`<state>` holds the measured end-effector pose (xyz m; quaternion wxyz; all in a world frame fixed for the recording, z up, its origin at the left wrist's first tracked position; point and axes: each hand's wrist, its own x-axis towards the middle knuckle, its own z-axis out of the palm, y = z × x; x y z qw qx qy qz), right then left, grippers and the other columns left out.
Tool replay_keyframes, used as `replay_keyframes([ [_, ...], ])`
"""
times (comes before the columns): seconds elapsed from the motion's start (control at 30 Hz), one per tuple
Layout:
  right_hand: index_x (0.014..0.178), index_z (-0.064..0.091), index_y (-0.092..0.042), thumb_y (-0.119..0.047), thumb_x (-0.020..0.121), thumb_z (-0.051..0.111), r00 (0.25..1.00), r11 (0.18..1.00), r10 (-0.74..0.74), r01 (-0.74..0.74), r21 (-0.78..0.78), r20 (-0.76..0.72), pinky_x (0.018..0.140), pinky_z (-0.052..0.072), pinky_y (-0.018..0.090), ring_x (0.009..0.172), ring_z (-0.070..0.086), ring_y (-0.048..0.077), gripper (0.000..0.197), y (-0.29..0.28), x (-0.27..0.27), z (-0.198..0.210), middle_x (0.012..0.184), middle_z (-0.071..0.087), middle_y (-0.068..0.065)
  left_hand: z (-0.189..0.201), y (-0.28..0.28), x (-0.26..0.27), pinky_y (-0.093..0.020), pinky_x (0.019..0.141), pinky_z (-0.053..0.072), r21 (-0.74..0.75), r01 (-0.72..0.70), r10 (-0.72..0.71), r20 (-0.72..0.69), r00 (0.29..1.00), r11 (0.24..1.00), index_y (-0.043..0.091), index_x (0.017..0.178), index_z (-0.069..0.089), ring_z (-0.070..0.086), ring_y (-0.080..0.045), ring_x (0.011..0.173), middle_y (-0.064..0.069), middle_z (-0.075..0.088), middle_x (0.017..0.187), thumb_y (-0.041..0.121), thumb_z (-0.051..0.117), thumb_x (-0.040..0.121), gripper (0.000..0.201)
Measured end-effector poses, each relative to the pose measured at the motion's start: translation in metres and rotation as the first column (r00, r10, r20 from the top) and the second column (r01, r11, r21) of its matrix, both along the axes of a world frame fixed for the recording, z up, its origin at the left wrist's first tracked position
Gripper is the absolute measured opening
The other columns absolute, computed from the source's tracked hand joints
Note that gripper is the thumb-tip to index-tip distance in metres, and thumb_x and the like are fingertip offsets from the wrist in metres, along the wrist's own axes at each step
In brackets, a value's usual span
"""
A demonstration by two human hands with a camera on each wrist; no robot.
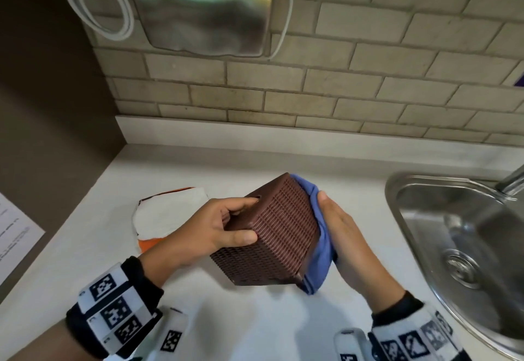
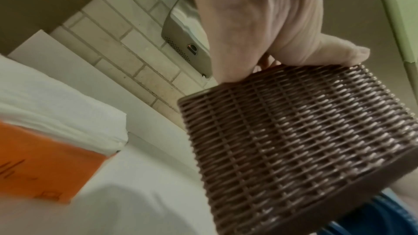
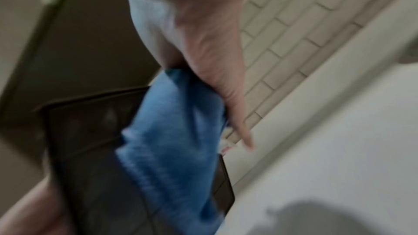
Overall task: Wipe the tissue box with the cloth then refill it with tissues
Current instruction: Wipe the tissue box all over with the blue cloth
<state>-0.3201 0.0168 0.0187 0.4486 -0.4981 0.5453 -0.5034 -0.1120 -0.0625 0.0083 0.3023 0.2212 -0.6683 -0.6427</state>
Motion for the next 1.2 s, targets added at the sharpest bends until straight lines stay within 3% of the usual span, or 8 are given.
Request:
replay_keyframes([
  [0.13,0.125,0.059,-0.026,-0.046,0.100,0.028,0.972,0.994,0.048,-0.070,0.089,0.229,0.104,0.040,0.035,0.118,0.059,0.016,0.046,0.003,-0.007,0.011,0.125,0.065,-0.001,0.004,-0.003,0.001,-0.016,0.087,0.047,-0.014,0.007,-0.006,0.036,0.999,1.000,0.024,0.111,0.070,0.064,-0.009,0.105,0.004,0.071,0.110,0.055,0.082,0.058,0.063],
  [0.4,0.103,0.072,-0.022,-0.041,0.093,0.049,0.980,0.980,-0.192,0.194,-0.048,0.045,0.093,0.051,0.049,0.101,0.067,0.025,0.031,0.011,0.011,0.001,0.106,0.071,0.006,0.014,-0.011,-0.005,-0.025,0.088,0.052,-0.105,0.052,-0.006,0.400,0.916,0.993,0.033,0.104,0.063,0.066,-0.004,0.101,0.009,0.071,0.107,0.057,0.063,0.078,0.036],
  [0.6,0.109,0.071,-0.030,-0.034,0.093,0.050,0.967,0.970,-0.210,0.187,-0.156,-0.144,0.096,0.047,0.028,0.110,0.060,0.002,0.026,0.018,0.018,-0.001,0.115,0.068,-0.016,0.008,-0.014,-0.016,-0.013,0.050,0.036,-0.279,-0.202,0.290,0.321,0.902,0.939,0.026,0.061,0.056,0.049,0.003,0.051,0.020,0.055,0.052,0.064,0.054,0.081,0.044],
  [0.7,0.090,0.071,-0.021,-0.043,0.093,0.050,0.957,0.952,-0.277,0.262,-0.156,-0.089,0.077,0.052,0.038,0.087,0.065,0.014,0.031,0.014,-0.003,0.005,0.088,0.072,-0.002,-0.002,-0.013,-0.008,-0.013,0.061,0.040,-0.276,-0.212,0.283,0.250,0.926,0.938,0.023,0.064,0.061,0.053,0.004,0.063,0.011,0.057,0.060,0.067,0.053,0.073,0.046],
  [0.77,0.094,0.068,-0.015,-0.048,0.095,0.044,0.961,0.958,-0.275,0.274,-0.084,-0.002,0.081,0.050,0.052,0.088,0.067,0.027,0.041,0.009,-0.011,0.008,0.091,0.069,0.020,-0.005,-0.011,-0.007,-0.001,0.082,0.035,-0.307,-0.197,0.272,0.225,0.936,0.931,0.010,0.075,0.066,0.055,0.015,0.080,-0.012,0.065,0.076,0.066,0.054,0.071,0.057],
  [0.87,0.121,0.062,-0.038,-0.050,0.095,0.035,0.976,0.978,-0.194,0.185,-0.094,-0.102,0.111,0.036,0.030,0.131,0.043,0.002,0.039,0.008,0.009,0.006,0.130,0.060,-0.017,-0.005,-0.004,-0.009,0.004,0.094,0.027,-0.349,-0.166,0.234,0.161,0.959,0.922,-0.004,0.074,0.063,0.052,0.018,0.092,-0.030,0.063,0.084,0.075,0.058,0.067,0.079],
  [0.97,0.128,0.054,-0.043,-0.053,0.095,0.039,0.930,0.956,-0.192,0.104,-0.275,-0.314,0.110,0.025,0.012,0.137,0.024,-0.010,0.038,0.024,0.036,0.001,0.136,0.046,-0.034,-0.009,-0.006,-0.005,0.004,0.097,0.024,-0.320,-0.210,0.263,0.133,0.956,0.924,-0.002,0.078,0.066,0.050,0.025,0.100,-0.026,0.068,0.087,0.085,0.051,0.061,0.090],
  [1.2,0.128,0.050,-0.045,-0.035,0.100,0.040,0.985,0.994,-0.043,0.026,-0.106,-0.169,0.118,0.017,0.024,0.139,0.024,-0.007,0.032,0.006,0.023,-0.005,0.141,0.039,-0.032,-0.019,-0.001,0.001,-0.006,0.091,0.037,-0.391,-0.206,0.269,0.113,0.957,0.897,-0.006,0.073,0.065,0.061,-0.012,0.090,-0.024,0.064,0.077,0.075,0.055,0.071,0.082],
])
